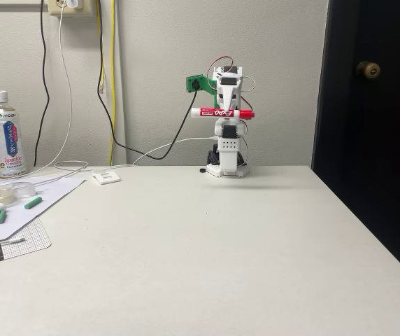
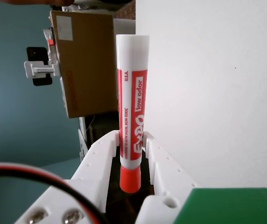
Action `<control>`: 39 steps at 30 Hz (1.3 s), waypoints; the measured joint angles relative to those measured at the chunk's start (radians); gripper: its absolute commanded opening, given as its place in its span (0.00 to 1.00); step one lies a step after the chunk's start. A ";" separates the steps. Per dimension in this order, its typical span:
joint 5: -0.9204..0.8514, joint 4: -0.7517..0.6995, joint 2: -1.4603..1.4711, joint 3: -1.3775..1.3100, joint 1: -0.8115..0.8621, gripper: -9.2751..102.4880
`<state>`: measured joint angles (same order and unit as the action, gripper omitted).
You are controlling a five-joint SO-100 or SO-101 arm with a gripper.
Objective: Pick up the red marker.
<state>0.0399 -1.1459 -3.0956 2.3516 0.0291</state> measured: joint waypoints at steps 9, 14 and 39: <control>0.000 0.015 -0.058 0.077 0.003 0.08; 0.000 0.029 -0.133 0.158 0.002 0.08; 0.002 0.040 -0.206 0.207 -0.002 0.08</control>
<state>0.0414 -1.1060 -3.3011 2.5587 0.0276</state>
